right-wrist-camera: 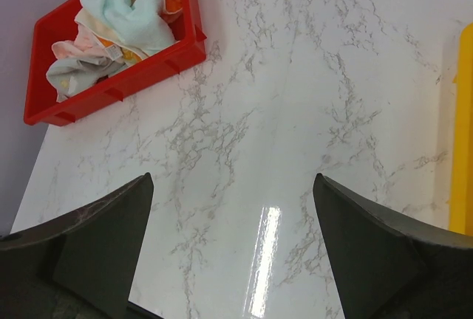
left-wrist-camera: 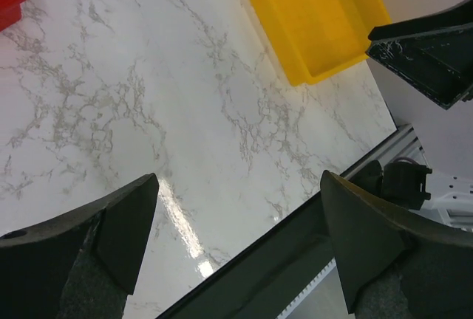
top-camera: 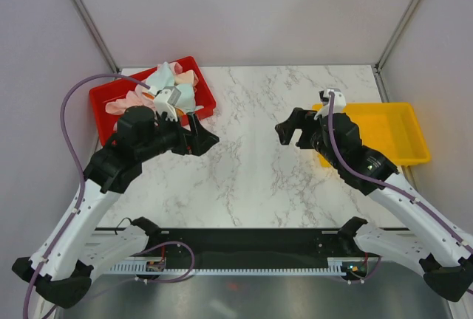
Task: Fold and stack the towels
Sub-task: Grab crumpled towel, then move the towel to the center of the board, then flatten out the crumpled towel
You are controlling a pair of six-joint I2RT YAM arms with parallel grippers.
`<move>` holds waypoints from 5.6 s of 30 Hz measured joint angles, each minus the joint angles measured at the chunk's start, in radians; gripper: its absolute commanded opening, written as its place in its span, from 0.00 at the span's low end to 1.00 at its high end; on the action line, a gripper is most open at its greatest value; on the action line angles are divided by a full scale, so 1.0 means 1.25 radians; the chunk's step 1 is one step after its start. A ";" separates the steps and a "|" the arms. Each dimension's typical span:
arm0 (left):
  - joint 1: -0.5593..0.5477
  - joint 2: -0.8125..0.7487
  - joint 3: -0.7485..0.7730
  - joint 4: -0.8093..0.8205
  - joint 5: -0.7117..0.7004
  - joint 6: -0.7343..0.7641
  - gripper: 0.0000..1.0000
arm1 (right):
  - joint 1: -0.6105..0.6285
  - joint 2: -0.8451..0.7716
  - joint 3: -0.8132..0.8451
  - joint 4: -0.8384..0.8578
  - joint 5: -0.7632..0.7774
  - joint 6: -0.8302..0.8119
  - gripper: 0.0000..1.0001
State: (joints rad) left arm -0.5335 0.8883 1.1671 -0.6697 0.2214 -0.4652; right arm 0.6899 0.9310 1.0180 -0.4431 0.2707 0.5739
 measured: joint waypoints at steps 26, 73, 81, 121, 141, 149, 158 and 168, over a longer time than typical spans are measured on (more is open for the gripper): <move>0.542 0.891 0.524 0.057 -0.251 -0.062 0.75 | 0.000 -0.049 -0.024 0.049 -0.140 -0.102 0.96; 0.177 0.206 0.214 0.198 0.019 0.028 0.02 | 0.000 -0.081 -0.023 -0.013 -0.031 -0.133 0.94; -0.127 0.181 -0.441 0.321 0.058 -0.132 0.02 | 0.000 -0.052 -0.104 -0.021 -0.063 -0.097 0.93; 0.024 0.576 -0.008 0.232 -0.258 -0.107 0.67 | -0.050 0.553 -0.076 0.278 -0.039 0.128 0.56; 0.081 0.862 0.173 0.269 -0.177 -0.015 0.12 | -0.074 0.581 -0.090 0.265 -0.015 0.217 0.64; 0.081 0.862 0.171 0.273 -0.166 -0.010 0.02 | -0.070 0.655 -0.052 0.283 -0.008 0.277 0.62; 0.081 0.861 0.154 0.275 -0.153 -0.010 0.02 | -0.026 0.705 -0.015 0.280 0.052 0.362 0.32; 0.088 0.837 0.133 0.274 -0.150 -0.010 0.02 | -0.057 0.661 -0.055 0.291 0.072 0.281 0.00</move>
State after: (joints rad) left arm -0.4240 1.9343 1.3334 -0.3271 0.0341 -0.4778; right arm 0.6182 1.7573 0.9489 -0.0795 0.3603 0.9249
